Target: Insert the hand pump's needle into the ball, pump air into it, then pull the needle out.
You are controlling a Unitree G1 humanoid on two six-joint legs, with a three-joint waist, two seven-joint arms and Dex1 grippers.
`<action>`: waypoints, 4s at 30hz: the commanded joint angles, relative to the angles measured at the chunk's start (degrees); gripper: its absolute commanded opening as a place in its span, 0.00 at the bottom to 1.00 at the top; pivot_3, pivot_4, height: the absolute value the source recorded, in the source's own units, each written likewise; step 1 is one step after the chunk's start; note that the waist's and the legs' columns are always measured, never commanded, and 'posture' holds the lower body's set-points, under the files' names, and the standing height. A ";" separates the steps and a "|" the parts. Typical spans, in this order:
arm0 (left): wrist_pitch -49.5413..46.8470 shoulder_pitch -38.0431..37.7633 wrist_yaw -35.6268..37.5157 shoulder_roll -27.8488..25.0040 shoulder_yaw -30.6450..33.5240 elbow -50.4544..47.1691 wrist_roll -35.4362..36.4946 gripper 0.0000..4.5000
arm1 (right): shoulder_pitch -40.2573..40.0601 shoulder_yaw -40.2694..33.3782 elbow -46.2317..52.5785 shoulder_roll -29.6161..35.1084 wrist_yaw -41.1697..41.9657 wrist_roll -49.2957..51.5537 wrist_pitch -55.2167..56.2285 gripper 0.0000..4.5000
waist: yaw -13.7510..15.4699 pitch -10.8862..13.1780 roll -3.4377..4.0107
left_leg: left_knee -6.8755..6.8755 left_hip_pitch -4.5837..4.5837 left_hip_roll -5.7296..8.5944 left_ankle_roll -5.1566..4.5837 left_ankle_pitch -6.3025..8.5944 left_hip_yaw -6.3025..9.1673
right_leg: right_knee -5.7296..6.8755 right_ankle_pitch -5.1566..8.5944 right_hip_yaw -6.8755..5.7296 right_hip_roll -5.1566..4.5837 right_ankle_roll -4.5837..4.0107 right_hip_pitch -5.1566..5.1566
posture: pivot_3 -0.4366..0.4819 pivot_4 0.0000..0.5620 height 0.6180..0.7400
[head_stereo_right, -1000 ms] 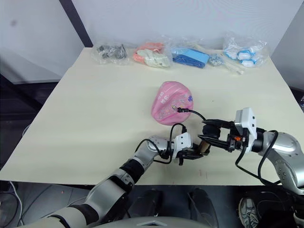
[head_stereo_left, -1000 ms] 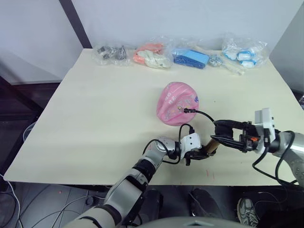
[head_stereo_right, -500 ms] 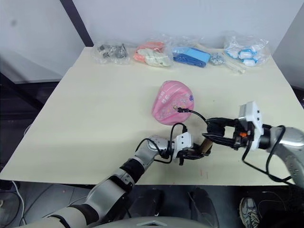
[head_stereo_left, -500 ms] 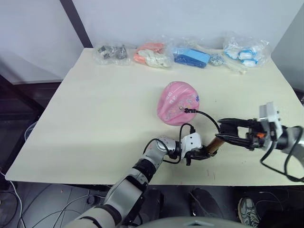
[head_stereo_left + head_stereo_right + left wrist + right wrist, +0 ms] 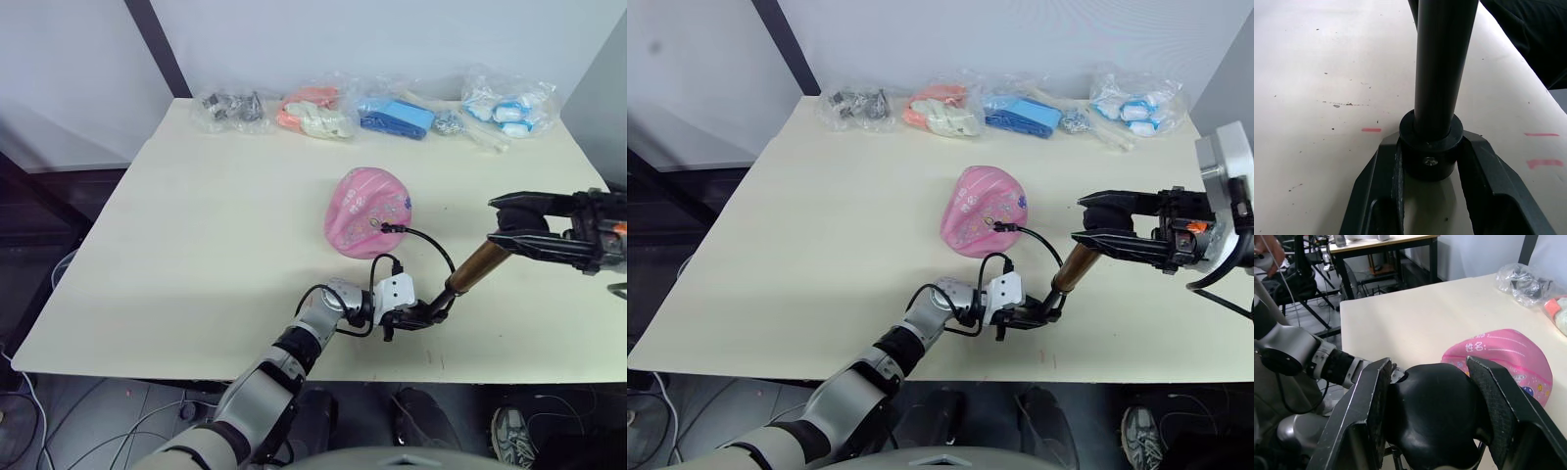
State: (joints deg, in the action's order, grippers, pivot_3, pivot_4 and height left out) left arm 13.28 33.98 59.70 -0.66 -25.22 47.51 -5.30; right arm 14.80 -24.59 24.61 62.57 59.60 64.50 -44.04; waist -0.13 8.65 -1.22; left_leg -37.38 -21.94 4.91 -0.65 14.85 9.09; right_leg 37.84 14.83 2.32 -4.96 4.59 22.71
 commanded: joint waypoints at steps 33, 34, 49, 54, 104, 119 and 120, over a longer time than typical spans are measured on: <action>-2.12 -1.86 1.08 -1.53 -1.01 1.12 -1.72 0.23 | -13.05 24.60 -6.23 -17.06 -2.38 -31.80 21.93 0.43 | -0.48 -0.50 -0.48 | 0.02 0.24 -0.08 0.01 0.00 0.06 | 0.00 0.01 -0.04 0.08 0.02 -0.19 | 0.48 0.27 0.97; -2.13 -1.82 1.11 -1.56 -0.99 1.14 -1.71 0.23 | -13.08 24.42 -6.32 -17.22 -2.52 -32.05 22.32 0.43 | -0.49 -0.50 -0.49 | 0.02 0.25 -0.08 0.00 0.01 0.06 | 0.00 0.01 -0.04 0.09 0.02 -0.20 | 0.48 0.27 0.97; -2.39 -2.70 1.48 -1.81 -1.28 0.36 -1.80 0.23 | -6.88 2.69 4.69 -4.04 -0.65 -7.92 5.96 0.43 | -0.03 -0.23 -0.14 | 0.03 0.07 -0.02 0.00 0.01 0.09 | -0.04 0.01 -0.06 0.03 0.01 -0.08 | 0.48 0.27 0.97; -2.26 -2.57 1.36 -1.53 -1.29 0.73 -1.83 0.23 | -2.26 -2.12 3.46 -0.24 -1.57 -1.72 1.08 0.43 | 0.07 -0.15 -0.08 | 0.02 0.04 -0.01 0.00 0.01 0.05 | -0.07 0.01 -0.05 0.01 0.01 -0.07 | 0.48 0.27 0.97; -2.18 -2.94 1.23 -1.24 -1.03 0.45 -2.22 0.23 | -7.55 8.35 5.25 -5.99 -0.32 -12.83 8.26 0.43 | 0.90 -0.15 -0.11 | 0.03 0.06 -0.05 0.00 0.01 0.03 | -0.08 0.00 -0.02 0.05 0.00 -0.06 | 0.48 0.27 0.97; -1.43 -2.52 1.20 -0.71 -1.17 1.87 -2.48 0.23 | 6.08 -4.72 -0.01 5.66 -1.22 6.85 -6.52 0.43 | 0.92 -0.02 0.00 | 0.03 -0.02 -0.05 -0.01 0.01 0.00 | -0.12 0.00 -0.04 0.01 0.00 -0.01 | 0.48 0.27 0.97; -1.39 -2.50 1.20 -0.64 -1.19 1.93 -2.50 0.23 | 6.62 -4.64 -0.31 5.95 -1.33 7.29 -7.13 0.43 | 0.94 -0.02 0.00 | 0.03 -0.02 -0.05 -0.02 0.01 -0.01 | -0.12 0.00 -0.03 0.01 0.00 0.00 | 0.48 0.27 0.97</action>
State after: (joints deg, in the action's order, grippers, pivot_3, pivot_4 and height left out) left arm 13.22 32.76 60.80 -0.41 -25.36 46.50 -6.19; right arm 19.53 -25.52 24.66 67.35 58.58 69.53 -51.14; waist 0.81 8.63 -1.22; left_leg -37.34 -21.96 4.86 -0.66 14.87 9.09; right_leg 37.72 14.83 2.28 -4.96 4.59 22.70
